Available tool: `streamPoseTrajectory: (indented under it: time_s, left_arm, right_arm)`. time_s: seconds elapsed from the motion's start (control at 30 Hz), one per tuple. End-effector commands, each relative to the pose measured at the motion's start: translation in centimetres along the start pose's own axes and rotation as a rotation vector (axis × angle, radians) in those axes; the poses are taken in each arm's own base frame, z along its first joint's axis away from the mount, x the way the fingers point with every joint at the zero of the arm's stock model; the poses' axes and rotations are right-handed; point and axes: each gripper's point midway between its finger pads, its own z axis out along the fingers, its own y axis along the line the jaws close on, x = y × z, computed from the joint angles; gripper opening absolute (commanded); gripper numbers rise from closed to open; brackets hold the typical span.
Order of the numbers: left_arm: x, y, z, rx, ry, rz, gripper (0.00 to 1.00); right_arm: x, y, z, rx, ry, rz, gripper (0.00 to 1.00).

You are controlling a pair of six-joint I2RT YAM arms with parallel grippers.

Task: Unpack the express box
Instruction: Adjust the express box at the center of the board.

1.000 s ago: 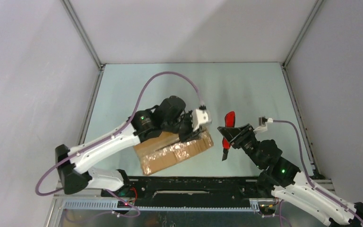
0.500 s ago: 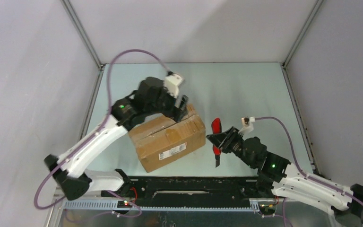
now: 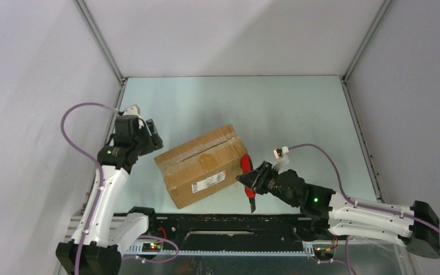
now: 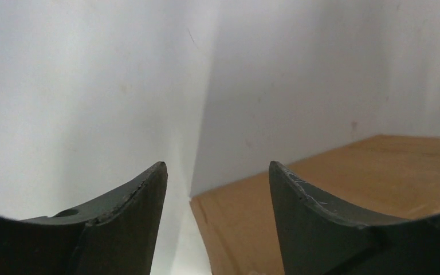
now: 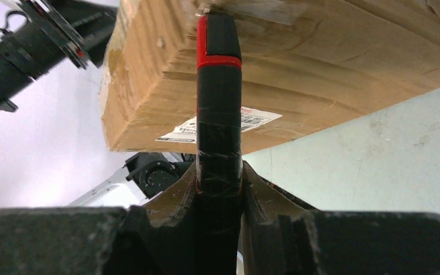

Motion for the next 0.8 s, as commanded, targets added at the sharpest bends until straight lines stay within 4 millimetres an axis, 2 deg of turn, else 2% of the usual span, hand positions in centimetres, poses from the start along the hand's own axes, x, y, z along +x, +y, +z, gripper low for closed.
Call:
streamPoseTrajectory:
  time_s: [0.0,0.13,0.27,0.53,0.67,0.77]
  left_arm:
    - [2.1,-2.2,1.3,0.132,0.064,-0.106,0.65]
    - [3.9,-3.2,1.2,0.192,0.112,-0.152,0.51]
    - [5.6,-4.9,0.3,0.263,0.152,-0.164,0.39]
    - [7.5,-11.0,-1.5,0.449,0.201,-0.214,0.34]
    - [7.9,-14.5,-2.0,0.552,0.223,-0.217,0.34]
    - [7.3,-15.0,-2.3,0.574,0.201,-0.178,0.38]
  right_arm:
    - [-2.2,2.7,1.3,-0.066,-0.078,0.071,0.0]
    - [-3.8,2.0,3.4,-0.065,-0.123,0.091,0.0]
    - [-6.6,2.1,5.2,-0.068,-0.183,0.08,0.0]
    - [-12.6,4.1,9.4,-0.105,-0.218,0.012,0.0]
    - [-14.2,5.8,12.1,-0.121,-0.192,-0.042,0.0]
    - [-14.8,6.1,12.4,-0.103,-0.17,-0.068,0.0]
